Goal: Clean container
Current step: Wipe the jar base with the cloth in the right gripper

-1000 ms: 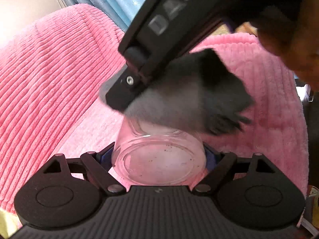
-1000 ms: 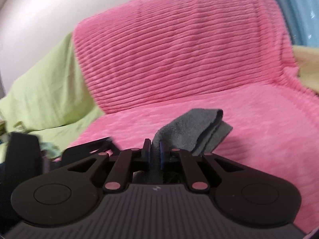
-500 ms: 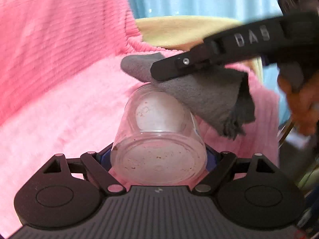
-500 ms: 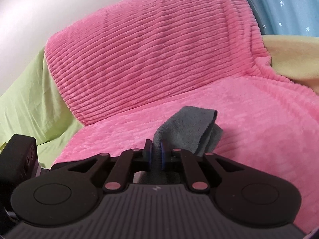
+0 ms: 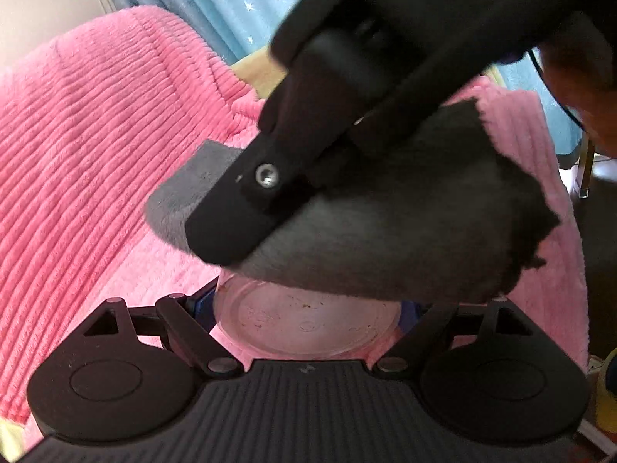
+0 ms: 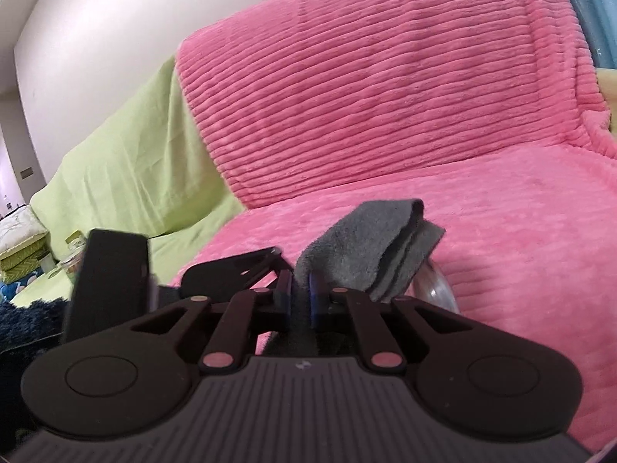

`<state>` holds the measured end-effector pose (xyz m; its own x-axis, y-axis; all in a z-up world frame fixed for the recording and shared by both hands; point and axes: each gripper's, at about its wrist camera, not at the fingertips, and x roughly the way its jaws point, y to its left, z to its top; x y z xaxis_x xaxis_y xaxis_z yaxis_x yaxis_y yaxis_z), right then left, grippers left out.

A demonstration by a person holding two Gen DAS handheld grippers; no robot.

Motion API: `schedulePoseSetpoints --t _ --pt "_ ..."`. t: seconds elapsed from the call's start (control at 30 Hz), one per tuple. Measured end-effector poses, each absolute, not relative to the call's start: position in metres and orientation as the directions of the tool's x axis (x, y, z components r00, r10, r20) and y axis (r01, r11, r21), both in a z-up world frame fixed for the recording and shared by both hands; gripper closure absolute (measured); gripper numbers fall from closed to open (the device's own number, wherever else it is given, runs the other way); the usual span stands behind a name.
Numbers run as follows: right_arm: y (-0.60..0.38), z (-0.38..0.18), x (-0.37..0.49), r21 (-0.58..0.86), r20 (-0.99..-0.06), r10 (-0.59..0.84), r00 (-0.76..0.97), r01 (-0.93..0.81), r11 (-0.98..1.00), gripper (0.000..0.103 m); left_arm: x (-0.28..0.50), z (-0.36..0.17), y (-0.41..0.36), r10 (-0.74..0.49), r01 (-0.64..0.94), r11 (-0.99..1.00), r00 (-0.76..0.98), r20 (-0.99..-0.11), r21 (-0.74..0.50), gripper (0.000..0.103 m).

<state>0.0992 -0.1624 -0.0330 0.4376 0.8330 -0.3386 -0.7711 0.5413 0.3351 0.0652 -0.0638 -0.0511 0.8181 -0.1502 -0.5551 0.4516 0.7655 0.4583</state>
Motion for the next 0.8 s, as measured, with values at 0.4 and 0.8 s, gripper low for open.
schedulePoseSetpoints --t 0.4,0.8 --pt "-0.168 -0.038 0.125 0.284 -0.331 0.69 0.644 -0.629 0.724 0.097 0.064 -0.049 -0.064 -0.16 0.453 0.77 0.819 -0.551 0.45 0.018" --pt "-0.188 -0.034 0.117 0.4 -0.336 0.732 0.593 -0.614 0.681 0.095 0.065 -0.041 -0.054 -0.18 0.451 0.819 0.789 -0.587 0.355 0.017"
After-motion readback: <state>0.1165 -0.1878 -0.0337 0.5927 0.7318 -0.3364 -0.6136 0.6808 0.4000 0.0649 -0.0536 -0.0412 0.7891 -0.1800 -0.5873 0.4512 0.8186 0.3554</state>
